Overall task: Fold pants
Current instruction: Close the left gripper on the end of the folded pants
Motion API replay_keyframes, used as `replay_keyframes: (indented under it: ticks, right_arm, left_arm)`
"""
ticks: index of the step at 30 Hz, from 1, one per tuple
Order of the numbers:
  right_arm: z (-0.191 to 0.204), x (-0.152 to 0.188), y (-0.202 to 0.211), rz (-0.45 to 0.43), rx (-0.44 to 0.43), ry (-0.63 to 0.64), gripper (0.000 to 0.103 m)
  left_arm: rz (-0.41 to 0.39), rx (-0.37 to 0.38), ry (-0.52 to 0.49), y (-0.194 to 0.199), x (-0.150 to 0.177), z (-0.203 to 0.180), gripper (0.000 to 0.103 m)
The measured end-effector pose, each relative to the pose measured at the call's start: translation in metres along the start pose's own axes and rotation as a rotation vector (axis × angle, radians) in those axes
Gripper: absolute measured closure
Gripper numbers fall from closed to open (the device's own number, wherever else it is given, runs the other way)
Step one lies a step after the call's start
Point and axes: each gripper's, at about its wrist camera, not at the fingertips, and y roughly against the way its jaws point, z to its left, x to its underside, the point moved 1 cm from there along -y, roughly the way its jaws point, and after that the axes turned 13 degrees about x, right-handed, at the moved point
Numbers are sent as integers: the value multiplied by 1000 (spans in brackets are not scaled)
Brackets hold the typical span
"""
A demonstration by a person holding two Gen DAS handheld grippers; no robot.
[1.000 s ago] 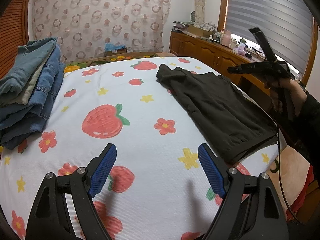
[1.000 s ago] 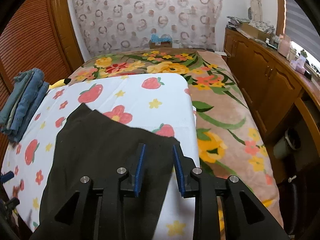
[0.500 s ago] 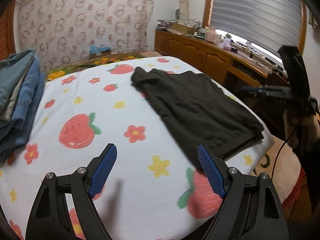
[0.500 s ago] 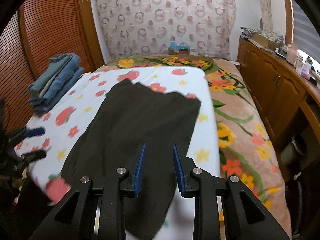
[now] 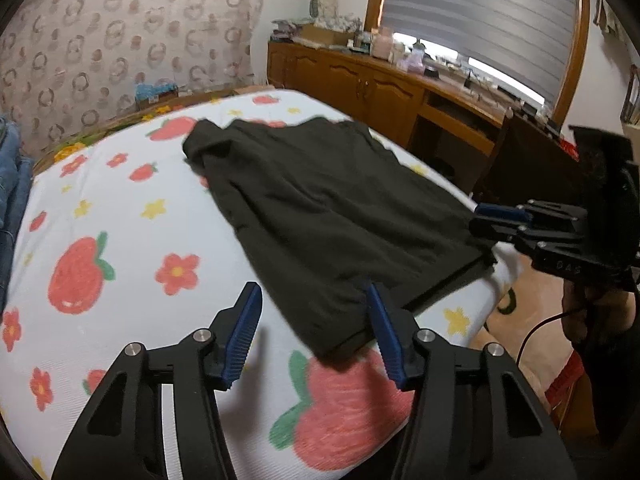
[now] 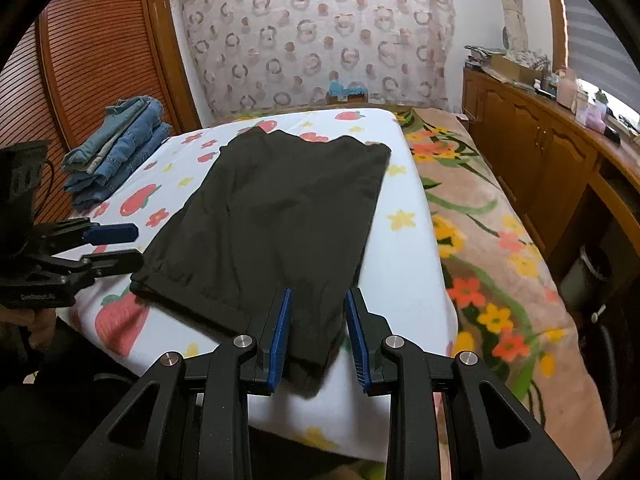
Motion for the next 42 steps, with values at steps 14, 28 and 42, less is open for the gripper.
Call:
replay_keyframes:
  ticks: [14, 28, 42]
  right_arm:
    - [4, 9, 5, 3, -18, -43, 74]
    - [6, 16, 5, -2, -23, -55, 74]
    - [7, 19, -3, 10, 41, -62, 61]
  left_arm:
    - [18, 37, -20, -7, 13, -13, 81]
    - [17, 40, 13, 1, 12, -8, 92]
    - [22, 37, 19, -3, 16, -6, 91]
